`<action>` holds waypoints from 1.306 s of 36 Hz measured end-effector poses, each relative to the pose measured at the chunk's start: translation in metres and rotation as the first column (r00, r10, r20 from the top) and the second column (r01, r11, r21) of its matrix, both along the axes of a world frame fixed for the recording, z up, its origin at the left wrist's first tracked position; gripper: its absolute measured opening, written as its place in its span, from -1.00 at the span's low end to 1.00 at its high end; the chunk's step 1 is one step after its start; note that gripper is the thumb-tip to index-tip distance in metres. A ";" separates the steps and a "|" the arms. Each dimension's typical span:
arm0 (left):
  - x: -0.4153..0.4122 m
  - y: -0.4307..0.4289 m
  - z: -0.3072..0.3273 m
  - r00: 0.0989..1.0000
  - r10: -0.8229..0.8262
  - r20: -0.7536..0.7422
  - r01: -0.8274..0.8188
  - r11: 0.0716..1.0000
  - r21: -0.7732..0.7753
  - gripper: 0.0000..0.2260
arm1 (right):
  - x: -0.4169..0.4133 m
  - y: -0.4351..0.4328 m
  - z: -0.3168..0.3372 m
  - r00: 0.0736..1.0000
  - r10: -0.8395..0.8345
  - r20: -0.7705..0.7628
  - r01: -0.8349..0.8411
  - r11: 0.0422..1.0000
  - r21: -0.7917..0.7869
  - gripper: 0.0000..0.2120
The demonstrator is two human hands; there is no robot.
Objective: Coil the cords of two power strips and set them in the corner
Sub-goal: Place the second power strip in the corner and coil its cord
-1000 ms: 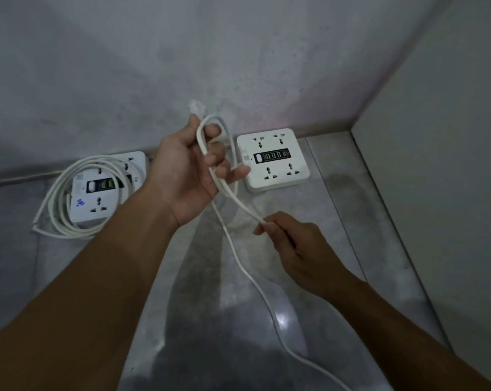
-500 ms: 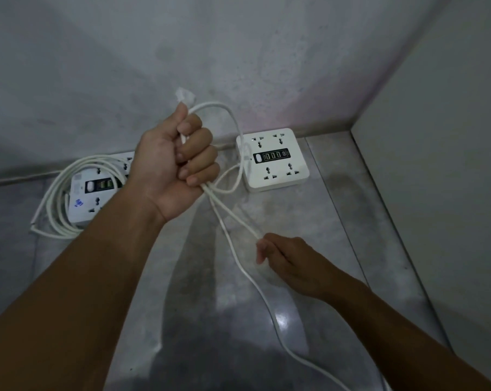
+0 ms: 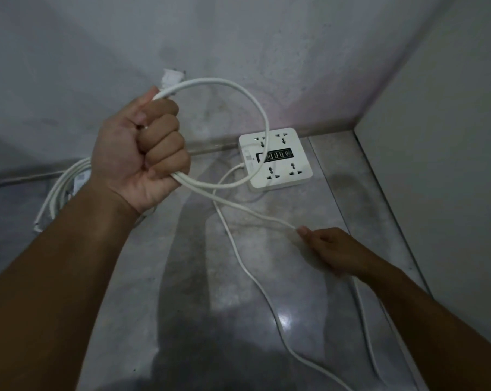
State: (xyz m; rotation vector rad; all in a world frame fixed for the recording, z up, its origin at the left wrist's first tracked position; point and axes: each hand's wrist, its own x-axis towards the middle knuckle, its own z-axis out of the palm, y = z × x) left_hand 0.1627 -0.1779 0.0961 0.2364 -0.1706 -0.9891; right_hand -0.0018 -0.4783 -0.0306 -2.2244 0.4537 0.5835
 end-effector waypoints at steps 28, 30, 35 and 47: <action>-0.029 -0.049 -0.006 0.970 0.030 0.241 -0.169 0.793 0.585 -0.60 | 0.055 0.030 0.096 0.757 -0.638 0.144 0.307 0.541 0.783 -0.76; -0.034 -0.060 -0.007 0.959 0.047 0.281 -0.216 0.763 0.609 -0.60 | 0.056 0.041 0.102 0.756 -0.602 0.257 0.275 0.648 0.710 -0.77; -0.040 -0.083 -0.007 0.920 0.049 0.388 -0.325 0.647 0.690 -0.61 | 0.052 0.062 0.103 0.764 -0.390 0.514 0.123 0.870 0.477 -0.75; -0.057 -0.098 -0.010 0.909 -0.011 0.416 -0.345 0.541 0.767 -0.57 | 0.051 0.068 0.114 0.510 -0.160 0.845 0.223 0.974 0.050 -0.83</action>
